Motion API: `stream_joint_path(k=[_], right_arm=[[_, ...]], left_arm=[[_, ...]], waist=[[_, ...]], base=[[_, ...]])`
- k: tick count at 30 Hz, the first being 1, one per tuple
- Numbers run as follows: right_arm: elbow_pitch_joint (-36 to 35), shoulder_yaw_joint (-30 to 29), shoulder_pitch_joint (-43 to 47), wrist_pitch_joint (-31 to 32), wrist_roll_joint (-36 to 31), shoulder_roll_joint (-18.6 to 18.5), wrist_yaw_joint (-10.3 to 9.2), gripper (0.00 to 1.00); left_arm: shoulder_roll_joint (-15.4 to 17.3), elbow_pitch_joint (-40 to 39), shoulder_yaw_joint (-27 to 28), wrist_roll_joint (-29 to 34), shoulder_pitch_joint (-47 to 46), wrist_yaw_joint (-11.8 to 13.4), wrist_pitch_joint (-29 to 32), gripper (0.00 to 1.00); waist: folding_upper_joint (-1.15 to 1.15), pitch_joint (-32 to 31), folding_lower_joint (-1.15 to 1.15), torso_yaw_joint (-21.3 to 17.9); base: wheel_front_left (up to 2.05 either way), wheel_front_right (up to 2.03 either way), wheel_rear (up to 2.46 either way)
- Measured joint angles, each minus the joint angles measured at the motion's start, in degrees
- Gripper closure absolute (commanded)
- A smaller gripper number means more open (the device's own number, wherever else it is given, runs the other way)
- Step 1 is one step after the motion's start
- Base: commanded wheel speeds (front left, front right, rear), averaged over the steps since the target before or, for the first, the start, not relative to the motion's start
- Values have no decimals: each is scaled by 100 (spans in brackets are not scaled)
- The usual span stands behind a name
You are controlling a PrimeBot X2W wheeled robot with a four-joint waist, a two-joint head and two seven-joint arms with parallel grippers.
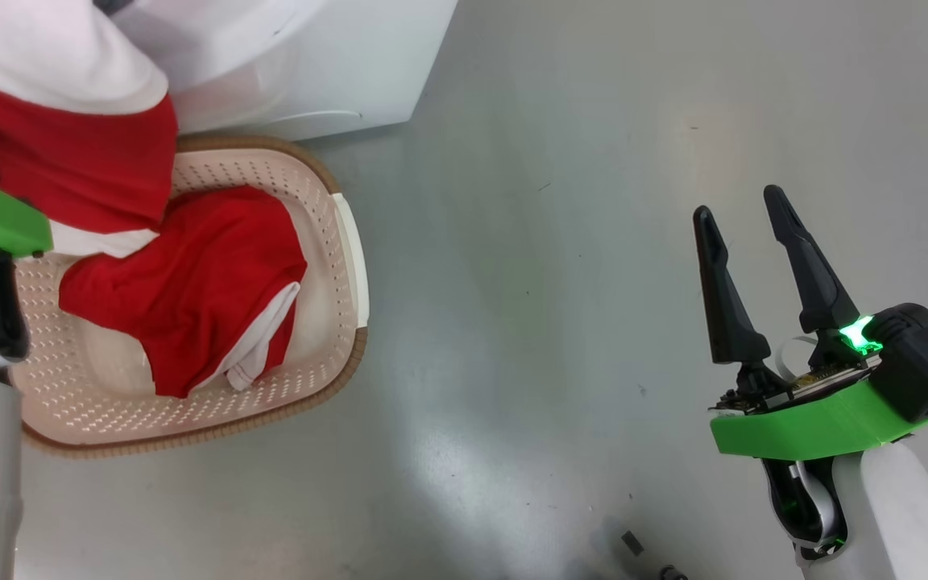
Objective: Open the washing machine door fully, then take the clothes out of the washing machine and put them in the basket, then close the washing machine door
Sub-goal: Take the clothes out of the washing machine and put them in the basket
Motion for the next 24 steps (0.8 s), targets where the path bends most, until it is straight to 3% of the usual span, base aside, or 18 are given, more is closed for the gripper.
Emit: stream_joint_path(k=[1,2,13,24], right_arm=[[0,-1,1,0,0,0,0,0],[0,-1,1,0,0,0,0,0],[3,0,3,0,0,0,0,0],[1,-25,5,0,0,0,0,0]], left_arm=[[0,34,-9,0,-4,-7,-24,80],[-1,60,-15,0,-4,-40,-31,100],[-99,18,-31,2,7,-104,-48,100],[-166,-1139,37,92,497,-105,-49,100]], waist=[[0,-5,0,1],[0,-9,0,2],[0,-65,0,47],[0,-51,0,160]], base=[[0,0,0],[0,0,0],[0,0,0],[0,0,0]])
